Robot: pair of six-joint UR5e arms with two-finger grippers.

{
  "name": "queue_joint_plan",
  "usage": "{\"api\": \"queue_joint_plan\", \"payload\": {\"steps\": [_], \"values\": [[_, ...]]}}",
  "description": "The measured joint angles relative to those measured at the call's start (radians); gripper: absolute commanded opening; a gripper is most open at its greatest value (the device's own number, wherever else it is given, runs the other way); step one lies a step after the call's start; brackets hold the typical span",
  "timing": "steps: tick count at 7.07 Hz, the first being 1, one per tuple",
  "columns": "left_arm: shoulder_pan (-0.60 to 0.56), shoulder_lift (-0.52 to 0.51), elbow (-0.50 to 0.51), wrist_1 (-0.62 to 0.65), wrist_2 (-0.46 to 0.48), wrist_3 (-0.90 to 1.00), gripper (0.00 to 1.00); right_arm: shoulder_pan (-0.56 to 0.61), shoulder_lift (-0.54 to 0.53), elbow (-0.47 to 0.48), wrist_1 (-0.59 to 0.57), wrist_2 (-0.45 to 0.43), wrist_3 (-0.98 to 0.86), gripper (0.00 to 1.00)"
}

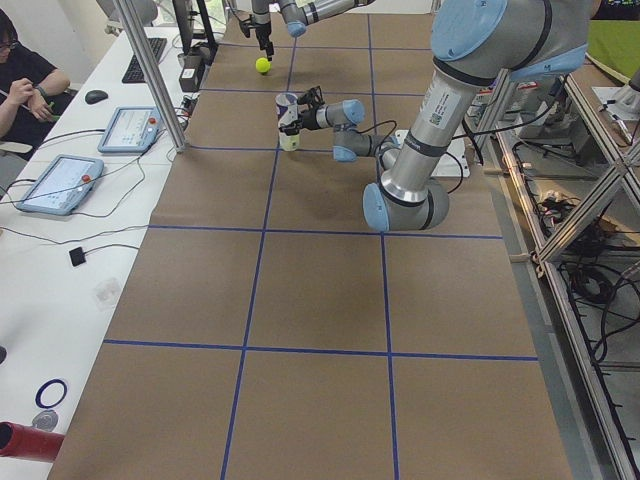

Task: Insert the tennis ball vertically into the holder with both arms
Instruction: 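Grasp the second ball with the right gripper and lift it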

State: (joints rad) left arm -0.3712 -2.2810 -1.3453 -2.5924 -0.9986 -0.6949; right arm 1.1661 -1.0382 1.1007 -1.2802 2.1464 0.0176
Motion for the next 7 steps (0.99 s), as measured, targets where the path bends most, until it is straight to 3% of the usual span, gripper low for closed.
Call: {"api": "queue_joint_plan", "payload": {"steps": [3,4,6,7], "values": [[0.0,0.0,0.0,0.0,0.0,0.0,0.77,-0.024,0.019,-0.09,0.075,-0.022,0.002,0.98],[0.0,0.0,0.0,0.001,0.0,0.0,0.77,-0.031,0.039,-0.114,0.079,-0.034,0.003,0.85],[0.0,0.0,0.0,0.001,0.0,0.0,0.77,-0.039,0.068,-0.152,0.08,-0.055,0.003,0.0],[0.0,0.0,0.0,0.001,0.0,0.001,0.77,-0.04,0.073,-0.156,0.08,-0.057,0.002,0.0]]}}
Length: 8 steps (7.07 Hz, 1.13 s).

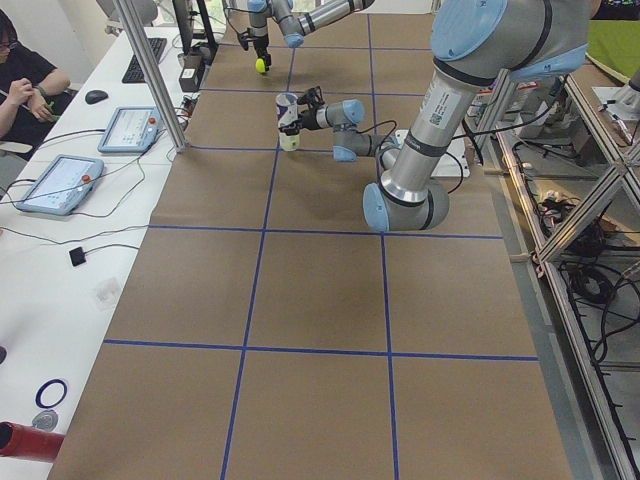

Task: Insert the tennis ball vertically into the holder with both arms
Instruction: 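Grasp the second ball with the right gripper and lift it, then carry the ball over the can's open top with the right gripper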

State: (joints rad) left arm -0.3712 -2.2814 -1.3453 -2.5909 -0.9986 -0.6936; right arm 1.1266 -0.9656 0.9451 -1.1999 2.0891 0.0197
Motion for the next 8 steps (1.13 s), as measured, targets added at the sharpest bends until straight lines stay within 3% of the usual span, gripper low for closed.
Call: {"api": "queue_joint_plan", "payload": {"steps": [2,4,8], "values": [[0.0,-0.001,0.0,0.0,0.0,0.004,0.77,0.006,0.031,0.004,-0.005,0.002,0.01,0.0],[0.0,-0.001,0.0,0.001,0.0,0.005,0.77,0.02,0.106,0.04,-0.039,0.072,0.148,0.0],[0.005,-0.001,0.005,0.002,0.0,0.005,0.77,-0.058,0.259,0.326,-0.206,0.276,0.758,0.0]]}}
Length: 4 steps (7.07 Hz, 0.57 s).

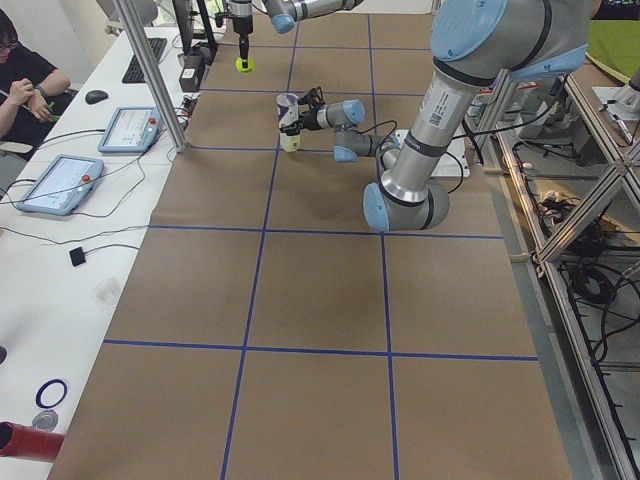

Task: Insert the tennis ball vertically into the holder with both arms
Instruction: 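Carry the ball over the can's open top with the right gripper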

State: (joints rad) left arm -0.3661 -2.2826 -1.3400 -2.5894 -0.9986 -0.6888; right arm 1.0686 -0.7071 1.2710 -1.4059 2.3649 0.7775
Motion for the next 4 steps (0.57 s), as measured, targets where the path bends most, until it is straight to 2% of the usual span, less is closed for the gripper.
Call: {"api": "queue_joint_plan", "payload": {"steps": [2,4], "values": [[0.003,0.0,0.01,0.001,0.0,0.0,0.77,-0.06,0.117,0.103,-0.12,0.063,0.203,0.0],[0.005,-0.002,0.029,0.0,0.0,-0.004,0.77,-0.103,0.151,0.187,-0.169,0.1,0.326,0.0]]}}
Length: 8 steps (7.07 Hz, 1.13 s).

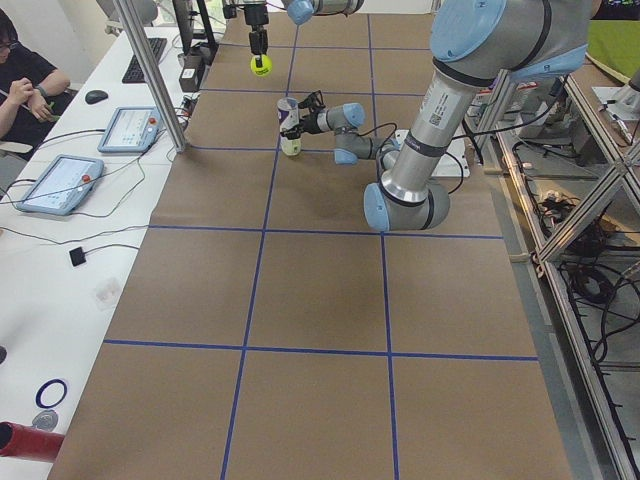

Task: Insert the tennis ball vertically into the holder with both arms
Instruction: 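Carry the ball over the can's open top with the right gripper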

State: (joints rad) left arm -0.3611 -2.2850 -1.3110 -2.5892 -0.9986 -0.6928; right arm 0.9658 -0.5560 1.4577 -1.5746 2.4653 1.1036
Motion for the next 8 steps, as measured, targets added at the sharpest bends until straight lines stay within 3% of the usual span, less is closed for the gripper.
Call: {"api": "queue_joint_plan", "payload": {"steps": [3,7,8], "values": [[0.001,-0.008,0.006,0.0,0.0,0.002,0.77,-0.097,0.012,0.012,-0.007,-0.059,0.067,0.0],[0.0,-0.015,0.006,0.0,0.0,0.004,0.77,-0.134,-0.041,0.011,-0.007,-0.098,0.069,0.0],[-0.001,-0.015,0.006,0.0,0.0,0.004,0.77,-0.143,-0.051,0.012,-0.007,-0.108,0.068,0.78]]}}
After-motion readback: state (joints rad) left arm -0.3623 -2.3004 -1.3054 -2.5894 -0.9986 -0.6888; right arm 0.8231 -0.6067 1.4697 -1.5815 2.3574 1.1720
